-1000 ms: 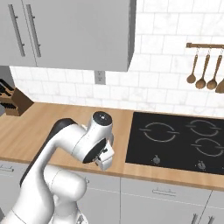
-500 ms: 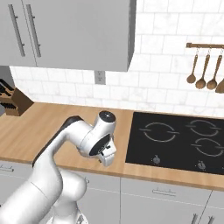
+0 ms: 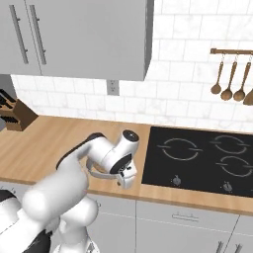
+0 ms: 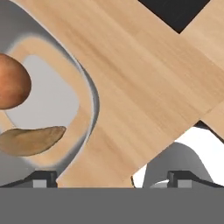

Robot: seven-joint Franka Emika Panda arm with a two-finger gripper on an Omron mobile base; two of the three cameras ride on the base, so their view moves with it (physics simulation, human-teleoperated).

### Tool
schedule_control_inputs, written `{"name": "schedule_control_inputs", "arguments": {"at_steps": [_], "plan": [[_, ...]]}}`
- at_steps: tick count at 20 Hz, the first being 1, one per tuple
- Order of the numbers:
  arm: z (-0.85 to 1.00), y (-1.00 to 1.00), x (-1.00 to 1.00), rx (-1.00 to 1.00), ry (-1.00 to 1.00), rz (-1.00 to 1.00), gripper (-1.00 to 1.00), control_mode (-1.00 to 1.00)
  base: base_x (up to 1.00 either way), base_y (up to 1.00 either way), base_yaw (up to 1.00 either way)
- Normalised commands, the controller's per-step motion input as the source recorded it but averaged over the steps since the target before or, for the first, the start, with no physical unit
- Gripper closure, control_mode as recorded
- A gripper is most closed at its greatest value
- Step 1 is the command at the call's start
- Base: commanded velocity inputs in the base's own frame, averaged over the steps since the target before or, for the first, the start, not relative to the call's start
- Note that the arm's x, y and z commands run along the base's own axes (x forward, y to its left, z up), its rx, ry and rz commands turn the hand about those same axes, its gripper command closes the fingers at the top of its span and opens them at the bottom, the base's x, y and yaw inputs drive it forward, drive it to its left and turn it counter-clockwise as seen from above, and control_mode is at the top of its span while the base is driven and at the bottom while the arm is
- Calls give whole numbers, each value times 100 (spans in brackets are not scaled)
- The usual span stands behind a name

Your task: Take the meat container that has the chicken drumstick and place it on the second highest rack of the freezer. Then take the vegetable container that has the onion and sweet potato and place it on the highest rack of the freezer.

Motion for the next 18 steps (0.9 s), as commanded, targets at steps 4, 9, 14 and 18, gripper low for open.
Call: {"name": "schedule_control_inputs", "arguments": {"at_steps": [4, 9, 14, 18], "plan": [[-42, -7, 35, 5, 6, 0, -100, -100, 0, 0, 0], [-38, 1, 20, 1, 4, 0, 100, -100, 0, 0, 0], [-41, 18, 0, 0, 0, 0, 100, -100, 0, 0, 0], [-42, 24, 0, 0, 4, 0, 100, -100, 0, 0, 0]]}}
